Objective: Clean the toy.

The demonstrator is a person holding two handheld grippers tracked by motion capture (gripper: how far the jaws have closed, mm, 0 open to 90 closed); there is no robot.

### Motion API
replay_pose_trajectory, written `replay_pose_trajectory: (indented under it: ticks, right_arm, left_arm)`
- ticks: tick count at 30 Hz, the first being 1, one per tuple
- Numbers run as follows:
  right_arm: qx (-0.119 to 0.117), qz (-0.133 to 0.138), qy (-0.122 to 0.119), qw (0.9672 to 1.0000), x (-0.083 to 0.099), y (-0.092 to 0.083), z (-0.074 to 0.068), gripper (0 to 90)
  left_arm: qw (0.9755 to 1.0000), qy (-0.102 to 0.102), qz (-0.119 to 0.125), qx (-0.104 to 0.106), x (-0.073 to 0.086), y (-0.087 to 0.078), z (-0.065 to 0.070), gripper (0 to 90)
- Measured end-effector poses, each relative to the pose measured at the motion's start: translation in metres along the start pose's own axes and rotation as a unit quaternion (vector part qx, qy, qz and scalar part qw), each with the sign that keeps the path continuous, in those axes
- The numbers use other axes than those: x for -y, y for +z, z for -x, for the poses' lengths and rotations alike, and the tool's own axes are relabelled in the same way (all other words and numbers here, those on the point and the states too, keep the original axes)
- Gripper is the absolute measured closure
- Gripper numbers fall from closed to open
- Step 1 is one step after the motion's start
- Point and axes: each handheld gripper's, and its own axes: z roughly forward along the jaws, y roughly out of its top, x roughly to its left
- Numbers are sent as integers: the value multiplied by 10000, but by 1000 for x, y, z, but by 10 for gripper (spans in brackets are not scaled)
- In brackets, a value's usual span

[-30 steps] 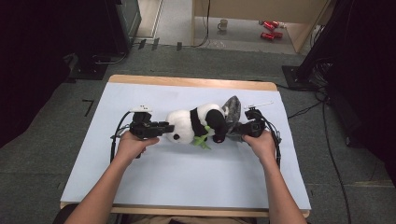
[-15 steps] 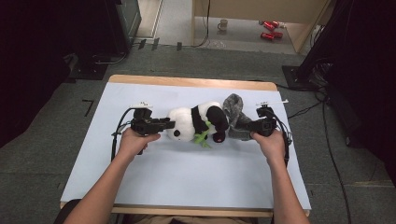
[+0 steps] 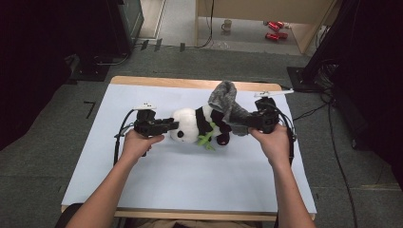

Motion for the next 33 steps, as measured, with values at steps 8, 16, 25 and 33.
replay_pose_trajectory:
  ticks: [8,16,25,33]
  right_arm:
    - [1,-306,14,9995,9,30,5,781]
    - [-44,-306,58,9995,10,33,10,781]
    - [-74,-320,57,9994,8,34,10,781]
    - [-100,-346,8,9993,8,38,7,780]
  left_arm:
    - [9970,758,-120,-134,-7,-5,6,458]
    - [9911,1330,-89,7,-27,-8,9,318]
    - [9839,1671,-572,277,-47,14,10,283]
    - [9781,1987,-584,205,-44,23,5,345]
